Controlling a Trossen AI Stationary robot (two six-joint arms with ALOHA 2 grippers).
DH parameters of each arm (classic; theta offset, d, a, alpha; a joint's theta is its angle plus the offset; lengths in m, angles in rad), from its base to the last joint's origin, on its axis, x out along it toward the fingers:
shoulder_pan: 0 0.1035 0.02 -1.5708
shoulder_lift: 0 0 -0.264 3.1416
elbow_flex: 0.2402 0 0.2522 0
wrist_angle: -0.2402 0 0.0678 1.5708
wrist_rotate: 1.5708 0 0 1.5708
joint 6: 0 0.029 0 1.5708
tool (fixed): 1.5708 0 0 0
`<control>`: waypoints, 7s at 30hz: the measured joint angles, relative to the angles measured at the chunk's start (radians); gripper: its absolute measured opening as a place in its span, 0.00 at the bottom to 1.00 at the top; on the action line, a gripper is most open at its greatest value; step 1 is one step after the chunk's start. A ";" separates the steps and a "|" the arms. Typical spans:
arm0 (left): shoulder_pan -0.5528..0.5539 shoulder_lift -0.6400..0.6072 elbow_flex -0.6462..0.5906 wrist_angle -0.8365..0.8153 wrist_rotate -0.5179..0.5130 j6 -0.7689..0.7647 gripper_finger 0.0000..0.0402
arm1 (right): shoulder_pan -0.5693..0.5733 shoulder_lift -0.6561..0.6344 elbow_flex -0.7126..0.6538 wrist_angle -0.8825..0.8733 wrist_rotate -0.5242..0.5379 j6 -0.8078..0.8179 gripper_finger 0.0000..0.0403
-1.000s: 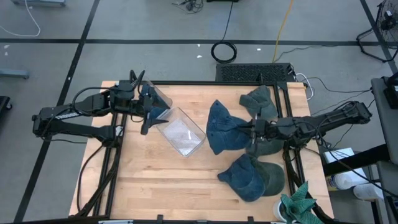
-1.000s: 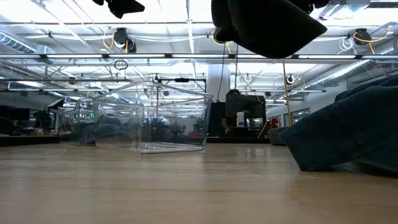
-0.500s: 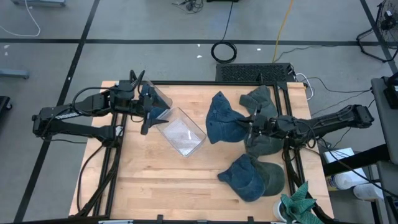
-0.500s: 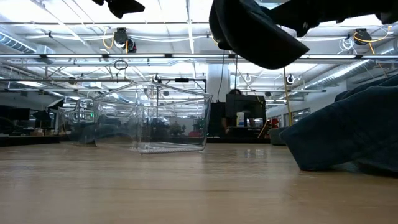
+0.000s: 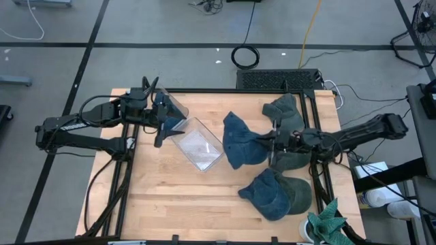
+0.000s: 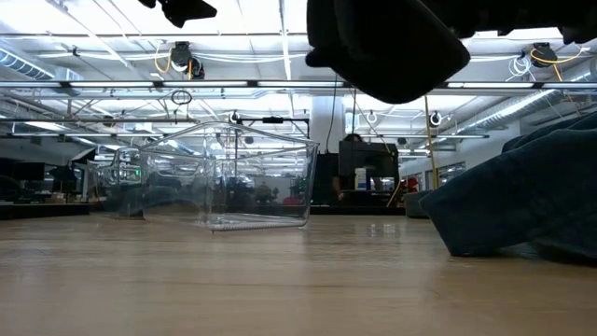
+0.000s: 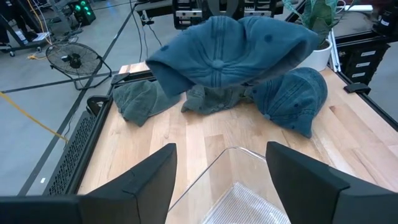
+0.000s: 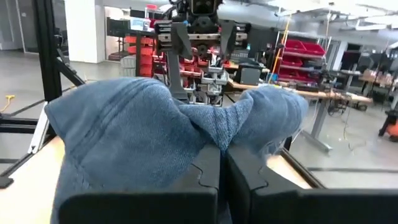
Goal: Pick & Place hat
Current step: Put the top blue cap into the top transparent bin
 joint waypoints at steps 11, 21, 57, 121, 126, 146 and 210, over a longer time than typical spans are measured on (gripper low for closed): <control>0.000 0.000 0.000 0.000 0.000 0.000 0.67 | 0.031 0.037 0.000 0.077 0.003 -0.034 0.00; 0.000 0.000 0.000 0.000 0.000 0.000 0.63 | 0.030 0.037 0.000 0.098 0.192 0.059 0.00; 0.000 0.000 0.000 0.000 0.000 0.000 0.67 | 0.076 0.053 0.000 0.188 0.107 -0.013 0.00; 0.000 0.000 0.000 0.102 0.000 -0.304 0.67 | 0.076 0.053 0.001 0.159 0.106 -0.021 0.00; 0.000 0.002 -0.001 0.093 -0.031 -0.235 0.67 | 0.076 0.053 0.001 0.159 0.106 -0.021 0.00; -0.154 0.447 -0.013 0.580 0.012 -0.780 0.67 | 0.076 0.053 0.001 0.171 0.104 -0.065 0.00; -0.065 0.509 -0.013 0.828 0.060 -1.147 0.67 | 0.075 0.053 0.001 0.159 0.103 -0.055 0.00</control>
